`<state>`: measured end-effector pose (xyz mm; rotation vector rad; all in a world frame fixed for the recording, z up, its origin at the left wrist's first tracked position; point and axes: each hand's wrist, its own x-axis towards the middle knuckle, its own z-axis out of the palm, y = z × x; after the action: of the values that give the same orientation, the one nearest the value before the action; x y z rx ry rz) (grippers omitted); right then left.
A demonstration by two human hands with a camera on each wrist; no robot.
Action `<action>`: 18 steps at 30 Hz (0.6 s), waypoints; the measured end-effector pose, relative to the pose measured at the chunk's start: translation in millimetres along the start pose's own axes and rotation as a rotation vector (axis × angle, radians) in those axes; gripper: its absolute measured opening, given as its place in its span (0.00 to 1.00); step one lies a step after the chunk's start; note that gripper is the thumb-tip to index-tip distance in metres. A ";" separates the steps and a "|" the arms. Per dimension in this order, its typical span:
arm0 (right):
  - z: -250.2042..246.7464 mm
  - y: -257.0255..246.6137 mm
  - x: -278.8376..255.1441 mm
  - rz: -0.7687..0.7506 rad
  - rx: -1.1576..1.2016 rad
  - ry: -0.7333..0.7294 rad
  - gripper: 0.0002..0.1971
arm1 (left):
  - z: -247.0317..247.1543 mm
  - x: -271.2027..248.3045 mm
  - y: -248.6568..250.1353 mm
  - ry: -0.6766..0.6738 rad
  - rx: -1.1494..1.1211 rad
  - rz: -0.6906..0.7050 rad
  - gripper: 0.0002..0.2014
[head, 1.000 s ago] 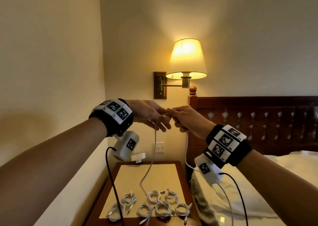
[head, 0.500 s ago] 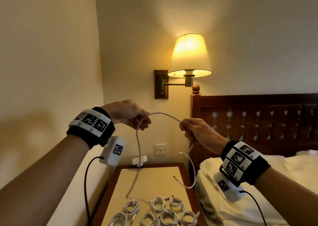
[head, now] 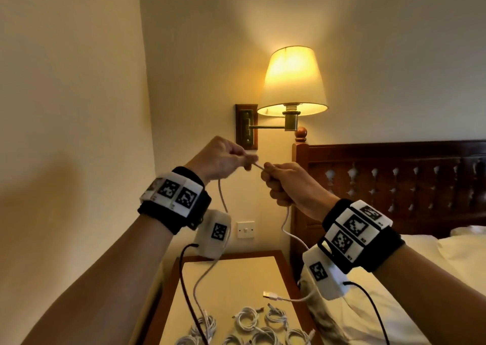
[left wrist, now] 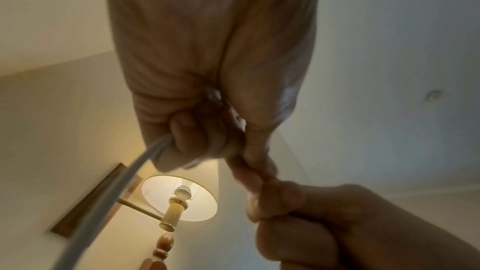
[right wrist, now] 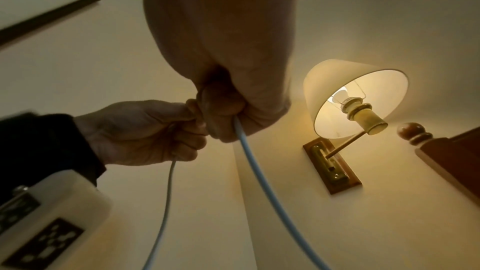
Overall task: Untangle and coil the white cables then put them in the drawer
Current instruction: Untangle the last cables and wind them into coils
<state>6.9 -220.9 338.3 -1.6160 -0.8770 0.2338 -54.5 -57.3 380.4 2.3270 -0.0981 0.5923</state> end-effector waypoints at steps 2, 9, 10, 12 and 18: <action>-4.1 0.3 -0.5 0.012 0.007 0.013 0.18 | -1.2 5.7 -2.2 0.101 -0.045 -0.085 0.12; -19.4 30.6 -25.2 0.074 0.042 -0.064 0.18 | -47.2 7.2 -22.5 0.335 0.063 -0.342 0.12; -23.6 35.3 -28.8 0.082 0.025 -0.052 0.19 | -56.1 4.4 -27.9 0.413 0.067 -0.385 0.12; -34.3 42.1 -35.3 0.063 -0.047 -0.006 0.20 | -74.0 -3.9 -39.3 0.498 0.188 -0.448 0.12; -27.4 34.6 -27.5 -0.043 -0.353 -0.025 0.19 | -78.6 -20.7 -27.5 0.105 0.408 -0.359 0.21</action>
<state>18.3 -259.3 305.2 -1.9205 -1.0121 0.0706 -97.0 13.5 403.6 2.6064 0.5239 0.5887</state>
